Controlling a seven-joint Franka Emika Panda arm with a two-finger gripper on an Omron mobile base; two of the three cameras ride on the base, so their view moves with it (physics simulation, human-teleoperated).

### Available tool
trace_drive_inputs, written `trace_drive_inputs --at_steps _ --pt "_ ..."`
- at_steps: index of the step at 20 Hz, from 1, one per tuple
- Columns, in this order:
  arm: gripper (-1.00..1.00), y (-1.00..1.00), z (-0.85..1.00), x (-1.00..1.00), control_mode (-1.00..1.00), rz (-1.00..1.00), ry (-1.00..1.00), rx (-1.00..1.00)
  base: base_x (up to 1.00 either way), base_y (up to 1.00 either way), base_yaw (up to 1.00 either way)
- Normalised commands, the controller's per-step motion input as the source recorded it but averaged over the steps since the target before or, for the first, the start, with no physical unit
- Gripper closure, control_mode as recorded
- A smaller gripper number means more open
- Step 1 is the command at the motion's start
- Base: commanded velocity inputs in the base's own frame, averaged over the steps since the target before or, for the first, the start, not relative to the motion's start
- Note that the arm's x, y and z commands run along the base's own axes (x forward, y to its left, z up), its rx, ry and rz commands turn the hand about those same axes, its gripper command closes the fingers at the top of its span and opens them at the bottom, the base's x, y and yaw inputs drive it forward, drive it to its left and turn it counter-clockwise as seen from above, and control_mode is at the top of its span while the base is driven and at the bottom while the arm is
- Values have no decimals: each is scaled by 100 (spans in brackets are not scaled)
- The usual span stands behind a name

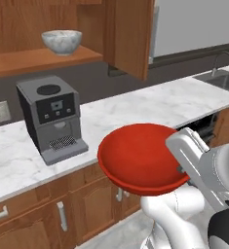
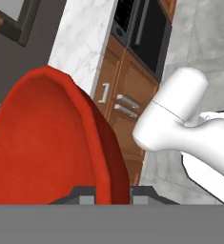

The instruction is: Move the bowls from the cabinet to the plates on the dining table.

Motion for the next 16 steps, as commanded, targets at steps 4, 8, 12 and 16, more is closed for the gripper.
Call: trace_drive_inputs --at_steps 4,8,12,16 --pt "100 0 0 0 100 0 0 0 0 0 -25" --pt "100 0 0 0 100 0 0 0 0 0 -25" --pt "100 0 0 0 100 0 0 0 0 0 -25" --pt "100 0 0 0 100 0 0 0 0 0 -25"
